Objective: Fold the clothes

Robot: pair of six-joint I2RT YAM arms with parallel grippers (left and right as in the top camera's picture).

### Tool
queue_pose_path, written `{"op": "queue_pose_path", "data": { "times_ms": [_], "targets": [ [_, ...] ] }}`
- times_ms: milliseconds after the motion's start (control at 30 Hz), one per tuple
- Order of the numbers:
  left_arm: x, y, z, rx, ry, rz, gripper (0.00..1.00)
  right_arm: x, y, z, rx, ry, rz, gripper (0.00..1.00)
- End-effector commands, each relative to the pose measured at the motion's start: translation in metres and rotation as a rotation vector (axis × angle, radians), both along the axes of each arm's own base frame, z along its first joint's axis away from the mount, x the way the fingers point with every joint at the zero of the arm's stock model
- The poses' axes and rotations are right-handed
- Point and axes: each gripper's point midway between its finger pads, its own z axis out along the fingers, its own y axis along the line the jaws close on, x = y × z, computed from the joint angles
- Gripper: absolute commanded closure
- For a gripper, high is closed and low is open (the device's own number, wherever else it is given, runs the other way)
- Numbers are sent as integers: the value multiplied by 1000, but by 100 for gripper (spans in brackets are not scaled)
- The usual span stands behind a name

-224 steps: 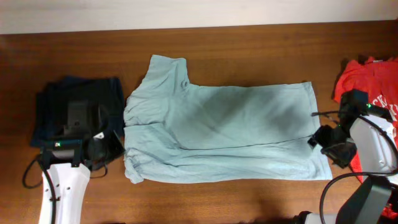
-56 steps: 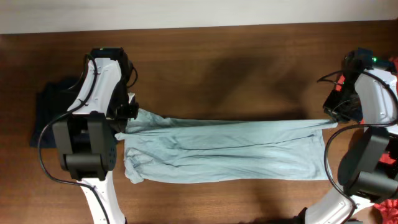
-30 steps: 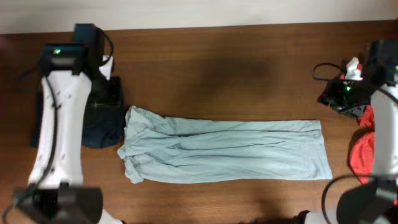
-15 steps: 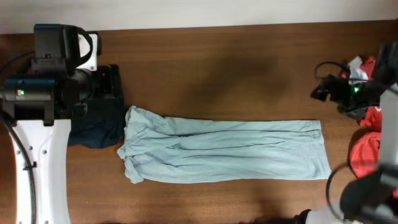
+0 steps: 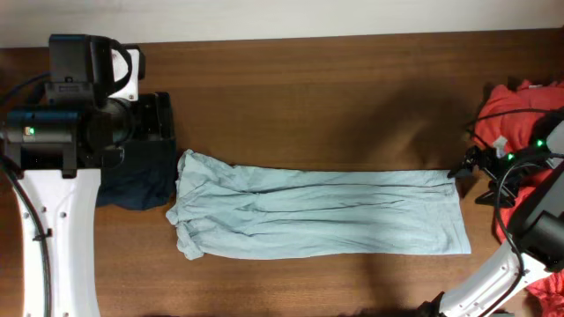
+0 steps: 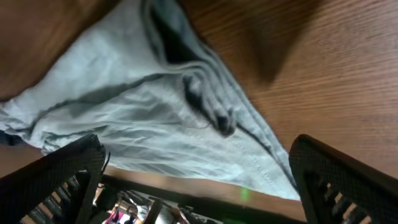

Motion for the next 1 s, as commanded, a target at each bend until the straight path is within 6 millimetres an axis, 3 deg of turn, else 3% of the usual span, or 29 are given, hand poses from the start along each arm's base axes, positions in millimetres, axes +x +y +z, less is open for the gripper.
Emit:
{"op": "queue_pose_path", "data": {
  "times_ms": [0,100,300,633,767,833,867,967],
  "targets": [
    [1,-3,1,-10,-1,-11,22,-7,-9,-8,-22,21,19,5],
    [1,-3,1,-10,-3,-11,22,-4,-6,-12,-6,-25,55,5],
    [3,-4,2,-12,-12,-13,22,6,17,-29,96,-206,144,7],
    [3,-11,3,-49,-10,-39,22,-15,30,-60,108,-188,158,7],
    [3,-11,3,-34,-13,-52,22,-23,23,-68,56,-143,172,18],
    [3,-10,3,-6,-15,-80,22,-24,16,-71,28,-124,156,12],
    [3,-7,2,9,-15,-71,22,-23,15,-71,25,-129,152,1],
    [5,2,3,48,-20,-42,22,-22,13,-70,22,-133,142,1]
  ]
}}
